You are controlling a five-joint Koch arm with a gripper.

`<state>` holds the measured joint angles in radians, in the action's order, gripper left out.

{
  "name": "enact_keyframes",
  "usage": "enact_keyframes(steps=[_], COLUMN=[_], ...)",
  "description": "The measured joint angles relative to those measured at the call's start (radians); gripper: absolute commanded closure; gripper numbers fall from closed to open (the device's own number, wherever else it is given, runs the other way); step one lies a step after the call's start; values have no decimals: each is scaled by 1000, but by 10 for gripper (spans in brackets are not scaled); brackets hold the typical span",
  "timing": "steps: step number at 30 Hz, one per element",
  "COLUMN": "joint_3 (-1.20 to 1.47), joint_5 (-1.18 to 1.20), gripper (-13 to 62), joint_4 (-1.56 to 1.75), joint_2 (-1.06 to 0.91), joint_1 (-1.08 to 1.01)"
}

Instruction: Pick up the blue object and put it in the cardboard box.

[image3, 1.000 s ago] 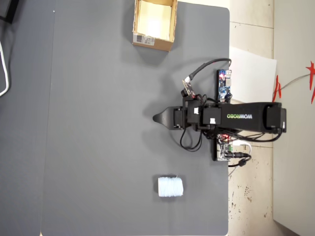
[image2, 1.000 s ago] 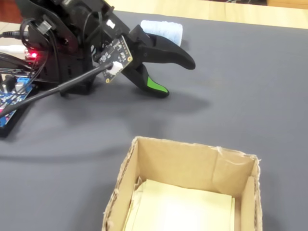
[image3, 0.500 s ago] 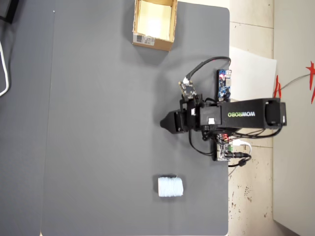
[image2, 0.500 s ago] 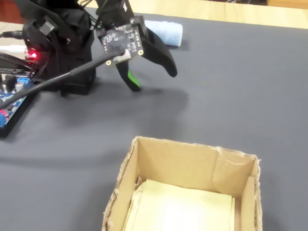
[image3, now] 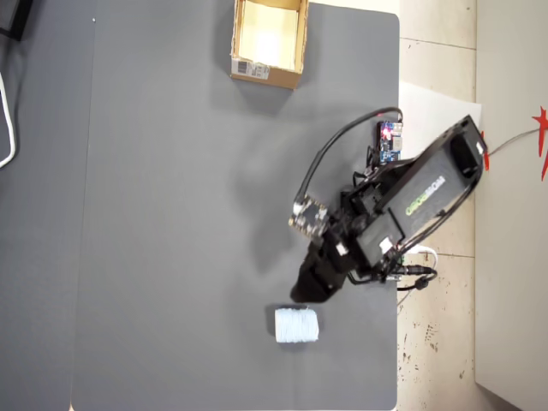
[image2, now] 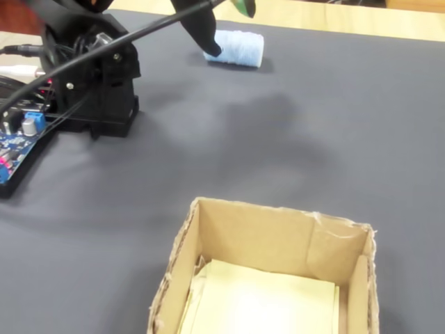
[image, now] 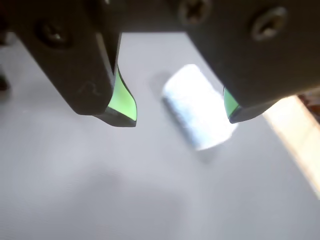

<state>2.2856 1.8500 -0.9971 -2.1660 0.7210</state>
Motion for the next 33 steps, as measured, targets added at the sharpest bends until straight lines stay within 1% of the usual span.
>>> enact_keyframes(steps=[3,4,8,16,18,28,30,33], joint_3=[-43,-43,-60,-92,-94,-149,-149,-150], joint_5=[66,169,273,273,273,273,273,275], gripper=[157,157,157,163,163,163,163,164], joint_4=[2,2,2,34,87,172,213,232], joint_2=[51,86,143,227,288,446,506,523], joint_1=[20,21,61,172,190,175,153,130])
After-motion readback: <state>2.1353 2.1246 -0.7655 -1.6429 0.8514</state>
